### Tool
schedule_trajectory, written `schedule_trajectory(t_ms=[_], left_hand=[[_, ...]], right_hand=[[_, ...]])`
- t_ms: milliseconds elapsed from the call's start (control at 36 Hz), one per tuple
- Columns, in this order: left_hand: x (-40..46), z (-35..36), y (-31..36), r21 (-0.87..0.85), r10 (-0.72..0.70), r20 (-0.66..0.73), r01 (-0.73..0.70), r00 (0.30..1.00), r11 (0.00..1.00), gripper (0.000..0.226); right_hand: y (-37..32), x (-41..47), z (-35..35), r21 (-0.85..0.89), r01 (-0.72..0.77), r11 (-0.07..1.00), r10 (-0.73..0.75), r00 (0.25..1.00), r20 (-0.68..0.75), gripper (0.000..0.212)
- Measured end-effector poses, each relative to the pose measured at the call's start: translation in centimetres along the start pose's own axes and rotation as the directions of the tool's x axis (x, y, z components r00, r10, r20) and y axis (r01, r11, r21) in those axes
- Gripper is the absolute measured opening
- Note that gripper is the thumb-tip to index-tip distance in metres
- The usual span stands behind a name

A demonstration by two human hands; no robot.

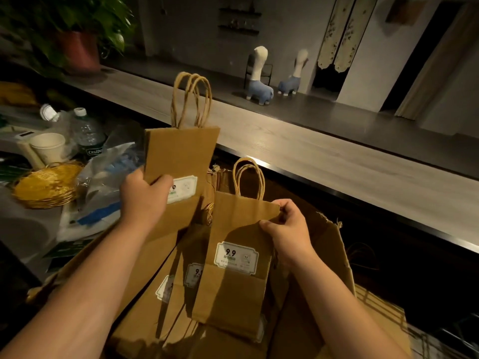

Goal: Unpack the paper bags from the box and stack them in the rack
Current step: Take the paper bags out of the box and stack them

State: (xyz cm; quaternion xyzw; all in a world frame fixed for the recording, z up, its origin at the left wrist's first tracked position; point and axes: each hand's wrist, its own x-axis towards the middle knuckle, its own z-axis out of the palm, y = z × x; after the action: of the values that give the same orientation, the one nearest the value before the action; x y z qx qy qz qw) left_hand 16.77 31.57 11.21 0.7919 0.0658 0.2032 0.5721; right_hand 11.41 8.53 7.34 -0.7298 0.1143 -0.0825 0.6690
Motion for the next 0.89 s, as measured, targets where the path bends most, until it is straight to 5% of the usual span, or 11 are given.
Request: schedule_trajectory(t_ms=[306, 472, 750, 889], left_hand=[[-1.5, 2.0, -1.6, -0.258, -0.223, 0.354, 0.324, 0.908, 0.91, 0.009], [-1.4, 2.2, -3.2, -0.176, -0.332, 0.547, 0.493, 0.768, 0.852, 0.033], [-1.7, 2.3, -3.3, 0.027, -0.321, 0.802, 0.506, 0.504, 0.862, 0.04], [-2.0, 2.5, -3.5, 0.069, -0.285, 0.845, 0.435, 0.453, 0.898, 0.045]], right_hand=[[-1.7, -0.2, 0.2, 0.317, 0.15, 0.937, -0.206, 0.967, 0.151, 0.041], [-1.8, 0.0, -0.1, 0.334, 0.201, 0.921, -0.25, 0.962, 0.11, 0.04], [-1.8, -0.2, -0.3, 0.249, 0.238, 0.939, -0.242, 0.97, -0.018, 0.034], [-1.8, -0.2, -0.2, 0.232, 0.242, 0.942, -0.242, 0.97, -0.031, 0.035]])
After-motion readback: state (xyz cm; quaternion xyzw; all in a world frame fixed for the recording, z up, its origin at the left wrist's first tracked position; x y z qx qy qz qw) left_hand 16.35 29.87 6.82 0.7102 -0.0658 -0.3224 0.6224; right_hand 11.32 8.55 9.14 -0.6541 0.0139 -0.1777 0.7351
